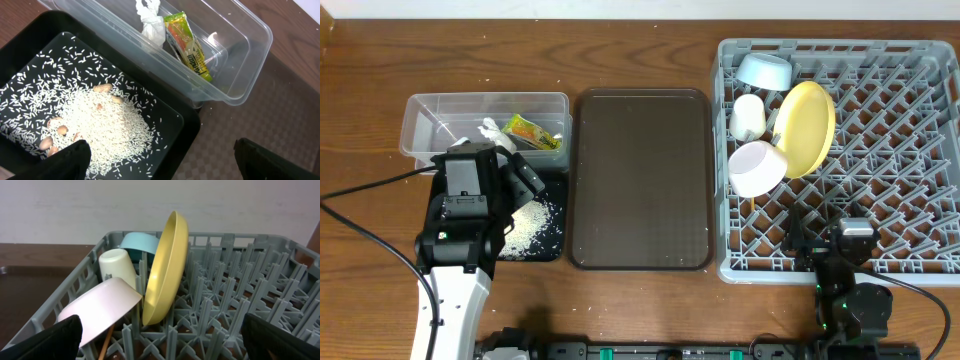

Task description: Sort waste into correct bins and load items into the dishwasher rack

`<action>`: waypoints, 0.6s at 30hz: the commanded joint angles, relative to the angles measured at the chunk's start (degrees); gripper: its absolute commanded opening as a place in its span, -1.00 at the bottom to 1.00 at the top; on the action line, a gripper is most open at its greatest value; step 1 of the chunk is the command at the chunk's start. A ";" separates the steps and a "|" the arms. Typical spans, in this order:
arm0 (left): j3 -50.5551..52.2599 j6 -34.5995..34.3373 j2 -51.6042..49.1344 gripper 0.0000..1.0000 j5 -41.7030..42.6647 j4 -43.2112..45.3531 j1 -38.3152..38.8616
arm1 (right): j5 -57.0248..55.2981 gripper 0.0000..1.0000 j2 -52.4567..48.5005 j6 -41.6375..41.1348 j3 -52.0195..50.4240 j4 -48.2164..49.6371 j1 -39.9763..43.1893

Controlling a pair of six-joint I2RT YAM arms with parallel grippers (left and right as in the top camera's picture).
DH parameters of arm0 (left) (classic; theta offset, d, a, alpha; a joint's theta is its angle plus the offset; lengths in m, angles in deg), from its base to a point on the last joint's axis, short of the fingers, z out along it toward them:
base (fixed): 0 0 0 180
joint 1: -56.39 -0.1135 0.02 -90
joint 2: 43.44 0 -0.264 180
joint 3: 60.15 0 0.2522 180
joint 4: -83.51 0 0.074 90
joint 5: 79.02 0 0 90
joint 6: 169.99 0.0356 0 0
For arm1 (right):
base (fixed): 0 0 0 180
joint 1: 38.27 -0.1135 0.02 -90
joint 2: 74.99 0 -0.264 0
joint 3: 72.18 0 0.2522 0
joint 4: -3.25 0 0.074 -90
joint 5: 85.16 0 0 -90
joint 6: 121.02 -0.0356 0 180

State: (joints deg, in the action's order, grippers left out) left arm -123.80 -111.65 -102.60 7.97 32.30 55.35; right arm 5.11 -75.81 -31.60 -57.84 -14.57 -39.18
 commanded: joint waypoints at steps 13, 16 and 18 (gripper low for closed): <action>-0.63 0.31 -0.04 0.89 -0.68 -0.09 -0.24 | 0.22 0.99 0.50 0.87 -0.28 -0.09 0.52; -0.02 0.31 2.34 0.89 -0.68 -0.09 -0.35 | 0.22 0.99 0.50 0.85 -0.28 -0.09 0.50; 0.63 0.31 4.85 0.89 -0.68 -0.48 -0.35 | 0.20 0.99 0.50 0.85 -0.28 -0.09 0.52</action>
State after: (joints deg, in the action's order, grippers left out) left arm -123.76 -111.65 -101.46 8.00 32.21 55.35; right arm 5.11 -75.81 -31.60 -57.84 -14.57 -39.18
